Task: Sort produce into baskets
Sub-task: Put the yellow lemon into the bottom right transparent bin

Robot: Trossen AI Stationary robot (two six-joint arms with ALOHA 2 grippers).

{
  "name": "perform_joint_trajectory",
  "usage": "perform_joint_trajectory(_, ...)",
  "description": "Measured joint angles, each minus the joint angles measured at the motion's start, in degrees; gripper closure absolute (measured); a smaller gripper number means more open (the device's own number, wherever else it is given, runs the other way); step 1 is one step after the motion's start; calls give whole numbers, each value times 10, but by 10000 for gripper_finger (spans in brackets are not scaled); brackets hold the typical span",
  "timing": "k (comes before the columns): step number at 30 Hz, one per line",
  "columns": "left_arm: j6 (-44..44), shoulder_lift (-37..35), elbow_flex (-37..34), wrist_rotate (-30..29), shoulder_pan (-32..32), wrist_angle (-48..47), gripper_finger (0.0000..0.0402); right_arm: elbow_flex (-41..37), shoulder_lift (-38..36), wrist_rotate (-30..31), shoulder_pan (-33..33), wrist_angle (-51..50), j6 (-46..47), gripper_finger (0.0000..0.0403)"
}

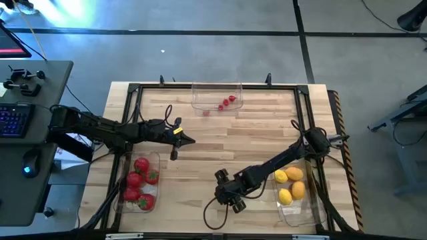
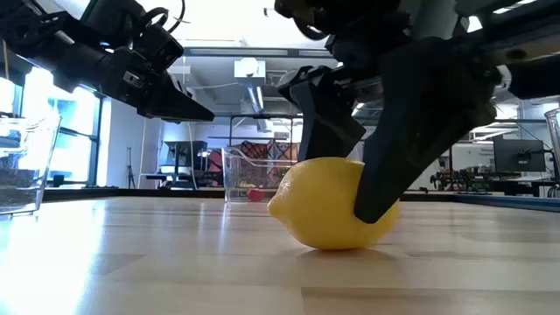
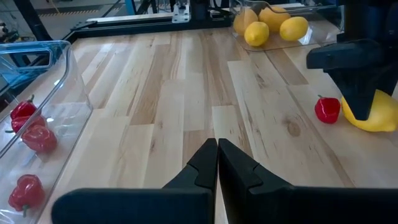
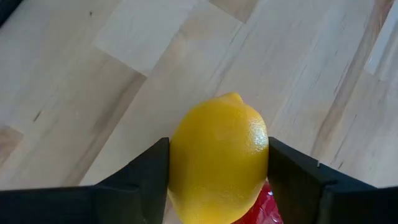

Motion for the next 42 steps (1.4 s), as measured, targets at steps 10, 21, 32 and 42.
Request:
perform_joint_trajectory(10, -4, 0, 0, 0, 0, 2, 401, 7, -27, 4, -3, -58, 26, 202)
perform_joint_trajectory(21, -4, 0, 0, 0, 0, 5, 401, 19, -160, 87, 25, -211, 208, 202)
perform_joint_trajectory(32, -10, 0, 0, 0, 0, 5, 401, 10, -295, 111, 118, -447, 581, 202)
perform_joint_trajectory(42, -14, 0, 0, 0, 0, 4, 401, -92, -387, 81, 288, -508, 1008, 203)
